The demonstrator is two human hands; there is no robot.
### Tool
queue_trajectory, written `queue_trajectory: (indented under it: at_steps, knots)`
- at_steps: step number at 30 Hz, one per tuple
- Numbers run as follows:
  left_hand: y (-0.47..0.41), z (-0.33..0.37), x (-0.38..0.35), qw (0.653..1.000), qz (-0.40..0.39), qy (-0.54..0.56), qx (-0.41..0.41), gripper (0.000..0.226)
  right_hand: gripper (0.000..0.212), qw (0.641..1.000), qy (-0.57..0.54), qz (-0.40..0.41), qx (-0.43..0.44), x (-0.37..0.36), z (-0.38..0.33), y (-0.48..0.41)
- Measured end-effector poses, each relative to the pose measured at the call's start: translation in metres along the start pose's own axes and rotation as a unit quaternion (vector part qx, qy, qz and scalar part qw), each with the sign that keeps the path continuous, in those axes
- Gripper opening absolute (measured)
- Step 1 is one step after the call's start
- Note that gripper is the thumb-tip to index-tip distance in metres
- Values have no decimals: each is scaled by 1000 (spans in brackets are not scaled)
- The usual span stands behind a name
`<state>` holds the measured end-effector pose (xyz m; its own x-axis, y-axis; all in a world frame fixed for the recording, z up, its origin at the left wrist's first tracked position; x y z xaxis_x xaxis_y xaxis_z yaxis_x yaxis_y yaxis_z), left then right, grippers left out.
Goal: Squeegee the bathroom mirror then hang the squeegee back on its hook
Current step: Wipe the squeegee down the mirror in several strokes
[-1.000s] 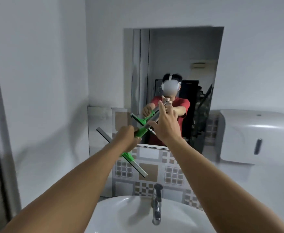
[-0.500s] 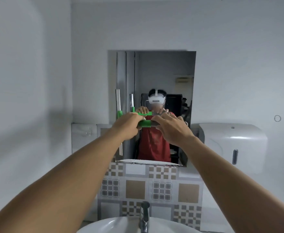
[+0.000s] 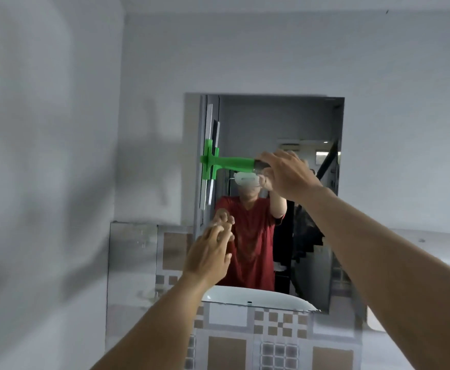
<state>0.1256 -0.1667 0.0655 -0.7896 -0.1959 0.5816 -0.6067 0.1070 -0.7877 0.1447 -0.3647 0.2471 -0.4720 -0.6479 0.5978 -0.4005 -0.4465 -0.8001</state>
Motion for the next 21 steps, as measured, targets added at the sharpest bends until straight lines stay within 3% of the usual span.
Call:
queue_trajectory:
  at_steps: [2,5,21]
  knots:
    - [-10,-5,-17,999,-25,-28,-7,81,36,1000,1,6,7,0,3,-19]
    - [-27,-10,-34,998,-41,-42,8,94,46,1000,6,-1,13,0,6,-42]
    - [-46,-18,-54,998,-24,-51,5,93,67,996,77,-35,30,0,22,-70]
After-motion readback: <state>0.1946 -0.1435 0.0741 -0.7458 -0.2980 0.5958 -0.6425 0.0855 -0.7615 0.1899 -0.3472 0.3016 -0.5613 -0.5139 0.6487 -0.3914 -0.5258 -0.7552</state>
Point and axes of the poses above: each hand's wrist, its own y-axis away from the middle knuckle, its own x-axis out of the back of the hand, z = x × y, the point moved 1 cm from there along -y, towards the middle knuckle, and after that the axes turned 15 degrees about -y, right-handed, at the moved point
